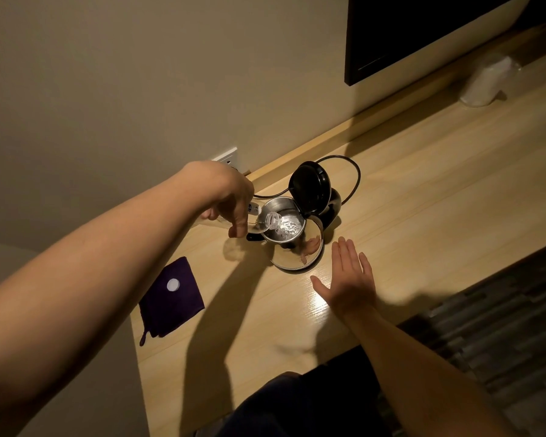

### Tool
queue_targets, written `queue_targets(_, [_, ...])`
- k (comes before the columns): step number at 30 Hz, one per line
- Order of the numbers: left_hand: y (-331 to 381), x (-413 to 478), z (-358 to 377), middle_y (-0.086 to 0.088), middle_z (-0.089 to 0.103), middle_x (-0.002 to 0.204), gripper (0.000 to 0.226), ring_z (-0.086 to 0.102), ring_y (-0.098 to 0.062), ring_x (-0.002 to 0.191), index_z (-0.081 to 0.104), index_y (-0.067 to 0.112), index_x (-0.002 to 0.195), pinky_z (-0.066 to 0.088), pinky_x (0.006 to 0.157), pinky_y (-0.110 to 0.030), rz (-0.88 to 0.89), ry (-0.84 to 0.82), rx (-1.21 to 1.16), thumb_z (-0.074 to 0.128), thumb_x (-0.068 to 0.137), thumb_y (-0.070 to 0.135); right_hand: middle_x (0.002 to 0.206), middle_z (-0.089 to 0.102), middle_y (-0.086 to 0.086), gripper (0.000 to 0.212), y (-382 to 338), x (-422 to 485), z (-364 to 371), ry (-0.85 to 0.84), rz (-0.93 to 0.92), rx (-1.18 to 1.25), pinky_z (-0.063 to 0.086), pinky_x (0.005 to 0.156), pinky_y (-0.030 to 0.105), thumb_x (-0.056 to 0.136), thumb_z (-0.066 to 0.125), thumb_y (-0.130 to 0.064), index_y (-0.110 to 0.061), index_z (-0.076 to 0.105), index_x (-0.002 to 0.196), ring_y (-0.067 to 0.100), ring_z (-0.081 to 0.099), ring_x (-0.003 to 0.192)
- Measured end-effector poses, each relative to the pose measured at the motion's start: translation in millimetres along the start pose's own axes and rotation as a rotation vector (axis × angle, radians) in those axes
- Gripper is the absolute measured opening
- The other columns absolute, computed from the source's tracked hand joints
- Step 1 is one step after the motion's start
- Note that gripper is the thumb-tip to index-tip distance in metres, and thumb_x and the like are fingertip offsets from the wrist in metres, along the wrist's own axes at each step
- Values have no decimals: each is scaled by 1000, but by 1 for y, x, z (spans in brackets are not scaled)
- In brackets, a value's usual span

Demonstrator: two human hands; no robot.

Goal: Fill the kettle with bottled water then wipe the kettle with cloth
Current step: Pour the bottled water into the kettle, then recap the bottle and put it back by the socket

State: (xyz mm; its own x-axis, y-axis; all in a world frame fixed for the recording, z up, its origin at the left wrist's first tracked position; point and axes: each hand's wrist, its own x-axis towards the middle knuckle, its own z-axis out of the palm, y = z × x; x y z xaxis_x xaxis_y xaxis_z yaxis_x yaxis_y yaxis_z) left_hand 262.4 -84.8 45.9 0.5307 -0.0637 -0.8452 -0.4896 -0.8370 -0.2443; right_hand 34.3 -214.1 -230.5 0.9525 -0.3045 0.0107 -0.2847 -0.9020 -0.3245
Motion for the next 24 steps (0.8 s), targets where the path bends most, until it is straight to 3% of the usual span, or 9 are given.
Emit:
queue_targets(2, [1, 2, 0, -33, 66, 130, 31, 58, -29, 77, 61, 2, 82, 47, 55, -31, 6, -6, 13, 85, 80, 21, 166, 37, 17, 93, 0, 0, 0, -7, -1, 2, 33, 123, 52, 91, 56, -64, -1, 40, 157, 29, 32, 157])
queue_targets(4, [2, 4, 1, -33, 70, 124, 31, 58, -29, 73, 61, 1, 83, 47, 53, -31, 1, -23, 7, 85, 81, 21, 167, 36, 17, 93, 0, 0, -1, -12, -2, 1, 33, 123, 52, 91, 56, -64, -1, 40, 157, 29, 31, 157])
queue_targets(6, [1, 4, 1, -23, 74, 88, 32, 54, -25, 60, 64, -3, 89, 46, 57, -35, -6, -54, -27, 85, 81, 21, 166, 37, 17, 93, 1, 0, -1, -6, -4, 0, 33, 123, 52, 91, 57, -64, -1, 41, 157, 29, 32, 157])
queue_targets(8, [-4, 3, 4, -6, 57, 54, 29, 48, -20, 44, 62, 1, 81, 42, 49, -30, 6, -48, -66, 84, 81, 21, 166, 38, 17, 92, 0, 0, 0, -7, -2, -1, 33, 123, 51, 91, 57, -64, -1, 41, 157, 29, 33, 156])
queue_targets(9, [-8, 3, 7, -3, 53, 48, 28, 47, -19, 40, 61, 3, 78, 40, 45, -27, 20, -45, -88, 83, 81, 21, 166, 38, 17, 92, 0, 0, 1, -7, -2, 0, 33, 123, 51, 91, 57, -64, -1, 41, 157, 29, 33, 156])
queue_targets(13, [-37, -1, 29, -10, 68, 65, 28, 59, -23, 54, 69, 1, 83, 46, 50, -31, 170, -53, -319, 84, 78, 24, 166, 37, 18, 93, 3, -1, 4, 10, -19, -17, 33, 123, 52, 91, 57, -64, -1, 41, 157, 30, 33, 156])
queue_targets(17, [-66, -1, 70, -5, 75, 77, 14, 72, -17, 71, 68, 6, 87, 59, 69, -31, 395, -32, -747, 79, 87, 15, 168, 34, 18, 95, 4, 1, 4, -6, -24, -43, 32, 124, 51, 92, 54, -66, -1, 37, 158, 30, 30, 158])
queue_targets(22, [-79, -3, 120, -11, 72, 79, 8, 69, -20, 69, 70, 9, 81, 58, 61, -27, 521, -11, -1200, 78, 83, 11, 177, 4, 6, 99, 2, 8, 1, -207, 31, -97, 7, 131, 44, 94, 31, -76, -13, 10, 167, 21, 0, 163])
queue_targets(24, [-80, -5, 135, -18, 68, 84, 22, 65, -29, 74, 69, 5, 87, 58, 66, -33, 519, 14, -1335, 82, 74, 17, 177, 1, 5, 95, 3, 9, -6, -234, 24, -44, 4, 130, 42, 97, 31, -75, -15, 9, 167, 21, -4, 163])
